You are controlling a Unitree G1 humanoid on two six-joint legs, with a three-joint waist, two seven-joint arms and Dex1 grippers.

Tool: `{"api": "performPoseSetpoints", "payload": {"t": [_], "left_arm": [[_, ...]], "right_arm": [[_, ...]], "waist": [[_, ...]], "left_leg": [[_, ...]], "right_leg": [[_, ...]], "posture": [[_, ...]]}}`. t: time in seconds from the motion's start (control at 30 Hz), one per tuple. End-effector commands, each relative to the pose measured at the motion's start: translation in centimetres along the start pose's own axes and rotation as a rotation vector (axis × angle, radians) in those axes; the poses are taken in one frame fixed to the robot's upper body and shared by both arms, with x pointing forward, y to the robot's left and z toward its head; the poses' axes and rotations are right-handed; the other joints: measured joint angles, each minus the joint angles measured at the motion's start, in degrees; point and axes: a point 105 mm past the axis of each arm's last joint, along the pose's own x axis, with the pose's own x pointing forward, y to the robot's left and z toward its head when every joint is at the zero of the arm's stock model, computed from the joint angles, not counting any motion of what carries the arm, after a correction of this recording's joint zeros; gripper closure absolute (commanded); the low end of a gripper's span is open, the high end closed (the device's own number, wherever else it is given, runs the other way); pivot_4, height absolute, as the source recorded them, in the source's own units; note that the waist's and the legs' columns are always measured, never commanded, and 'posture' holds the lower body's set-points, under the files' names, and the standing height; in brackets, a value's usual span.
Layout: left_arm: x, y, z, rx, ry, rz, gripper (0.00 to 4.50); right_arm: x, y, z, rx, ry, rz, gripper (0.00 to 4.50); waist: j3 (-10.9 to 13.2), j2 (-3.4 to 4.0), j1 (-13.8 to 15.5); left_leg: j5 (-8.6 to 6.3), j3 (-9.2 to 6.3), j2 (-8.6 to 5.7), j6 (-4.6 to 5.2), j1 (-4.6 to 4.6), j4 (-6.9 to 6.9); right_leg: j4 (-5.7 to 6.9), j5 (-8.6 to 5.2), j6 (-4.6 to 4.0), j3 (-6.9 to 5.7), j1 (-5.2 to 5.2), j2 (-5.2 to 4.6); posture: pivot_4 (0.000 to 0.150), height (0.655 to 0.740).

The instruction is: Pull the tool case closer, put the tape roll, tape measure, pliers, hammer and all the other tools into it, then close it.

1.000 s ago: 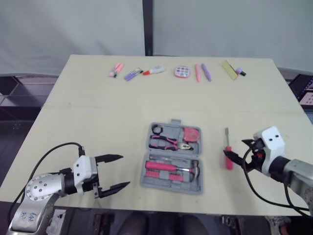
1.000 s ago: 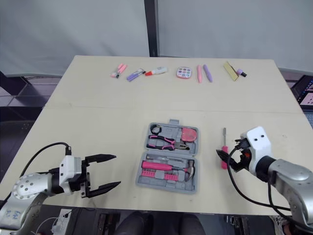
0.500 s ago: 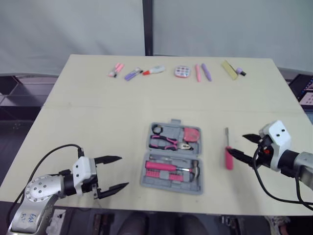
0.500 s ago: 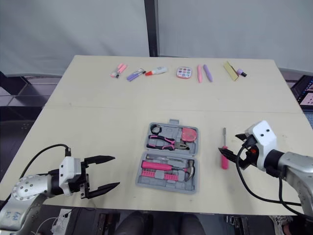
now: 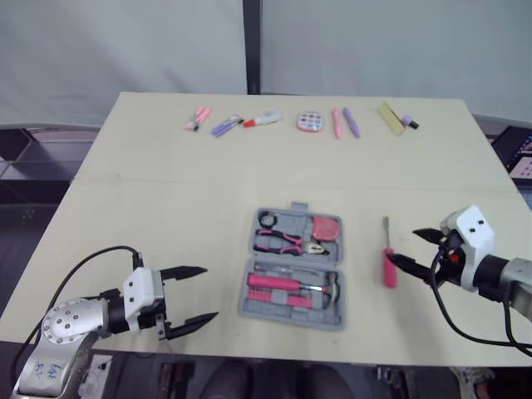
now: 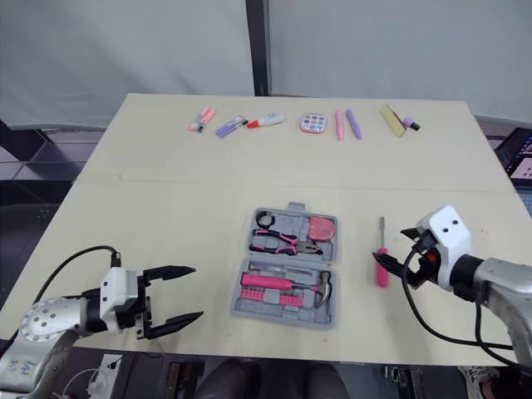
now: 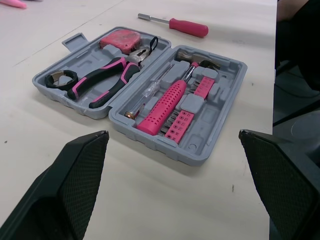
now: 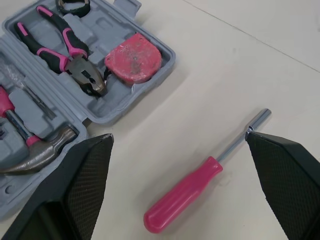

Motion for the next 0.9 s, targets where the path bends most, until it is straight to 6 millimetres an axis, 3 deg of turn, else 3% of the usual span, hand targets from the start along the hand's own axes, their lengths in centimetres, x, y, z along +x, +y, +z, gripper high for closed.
{"api": "performPoseSetpoints", "payload": {"t": [0.03, 0.17, 0.43, 0.6, 0.9], "left_arm": [[0.0, -0.1, 0.1, 0.026, 0.007, -0.015, 0.02], [0.1, -0.1, 0.0, 0.028, 0.007, -0.017, 0.02], [0.2, -0.1, -0.2, 0.040, 0.011, -0.011, 0.02], [0.1, -0.2, -0.3, 0.045, 0.015, 0.003, 0.02], [-0.1, -1.0, -0.5, 0.043, 0.022, 0.017, 0.02]], "right_arm": [[-0.5, -0.5, 1.1, -0.141, 0.013, 0.054, 0.00], [-0.4, -1.3, 1.2, -0.341, 0.113, 0.156, 0.00], [1.8, -4.4, 3.8, -0.964, 0.294, 0.370, 0.00], [3.4, -4.3, 4.7, -1.265, 0.358, 0.558, 0.00], [5.4, -3.7, 3.4, -1.585, 0.455, 0.790, 0.00]], "waist": [[0.00, 0.00, -0.03], [0.03, 0.03, -0.21], [0.25, 0.16, -2.04], [0.33, 0.10, -2.86], [0.33, 0.09, -2.84]], "left_leg": [[0.00, 0.00, 0.00, 0.00, -0.01, 0.00], [0.00, 0.00, 0.01, 0.00, 0.00, 0.00], [0.01, 0.06, 0.07, -0.01, 0.01, -0.06], [0.03, 0.06, 0.07, -0.03, -0.03, -0.07], [0.04, 0.11, 0.01, -0.05, -0.51, 0.21]], "right_leg": [[0.00, 0.00, 0.00, 0.00, 0.00, 0.00], [-0.02, 0.00, 0.00, -0.01, 0.00, 0.00], [-0.06, 0.00, 0.00, -0.07, -0.09, 0.02], [-0.02, 0.00, 0.00, -0.13, -0.14, 0.01], [0.99, 0.00, 0.00, -0.14, -1.02, -0.05]], "posture": [[0.150, 0.7134], [0.150, 0.7134], [0.150, 0.7134], [0.150, 0.7134], [0.150, 0.7134]]}}
